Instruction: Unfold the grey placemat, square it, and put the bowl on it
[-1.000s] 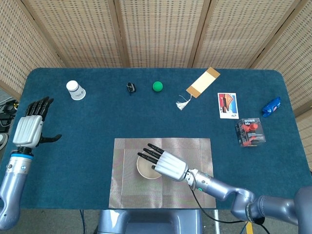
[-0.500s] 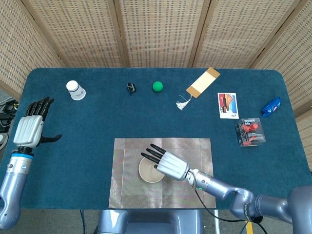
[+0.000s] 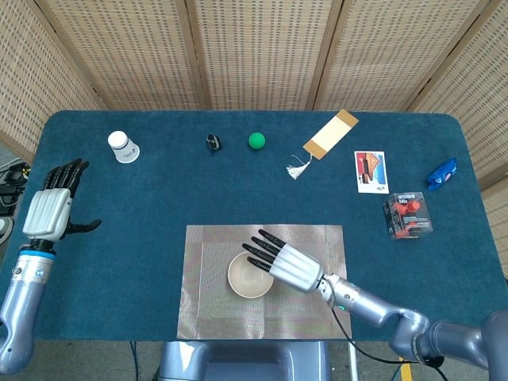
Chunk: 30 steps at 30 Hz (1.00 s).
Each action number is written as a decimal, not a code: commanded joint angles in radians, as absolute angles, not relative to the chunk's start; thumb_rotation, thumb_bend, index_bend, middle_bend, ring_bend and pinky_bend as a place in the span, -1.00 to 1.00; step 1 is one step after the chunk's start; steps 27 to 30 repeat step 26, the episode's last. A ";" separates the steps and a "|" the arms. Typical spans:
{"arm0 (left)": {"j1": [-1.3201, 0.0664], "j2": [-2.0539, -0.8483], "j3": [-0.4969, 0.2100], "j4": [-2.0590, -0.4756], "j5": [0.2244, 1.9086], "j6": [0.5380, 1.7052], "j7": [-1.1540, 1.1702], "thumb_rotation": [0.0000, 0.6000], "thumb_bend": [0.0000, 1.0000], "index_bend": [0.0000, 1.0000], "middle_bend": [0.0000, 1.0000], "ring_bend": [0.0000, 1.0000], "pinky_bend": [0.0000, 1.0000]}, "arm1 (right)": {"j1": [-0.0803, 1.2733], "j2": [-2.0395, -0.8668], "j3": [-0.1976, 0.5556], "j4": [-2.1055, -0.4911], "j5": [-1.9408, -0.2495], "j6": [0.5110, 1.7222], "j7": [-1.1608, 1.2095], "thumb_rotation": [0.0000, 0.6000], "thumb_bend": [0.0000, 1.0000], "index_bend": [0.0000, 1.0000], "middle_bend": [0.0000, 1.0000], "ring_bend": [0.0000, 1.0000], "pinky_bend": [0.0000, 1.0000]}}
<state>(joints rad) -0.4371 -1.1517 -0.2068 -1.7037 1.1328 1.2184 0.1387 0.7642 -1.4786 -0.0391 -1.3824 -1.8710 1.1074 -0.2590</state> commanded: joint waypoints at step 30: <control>-0.211 -1.166 -0.044 -1.686 1.426 1.528 0.028 1.00 -1.00 -1.00 -1.00 -1.00 -1.00 | 0.196 -1.232 -0.031 -1.551 -1.439 1.613 -0.082 1.00 -1.00 -1.00 -1.00 -1.00 -1.00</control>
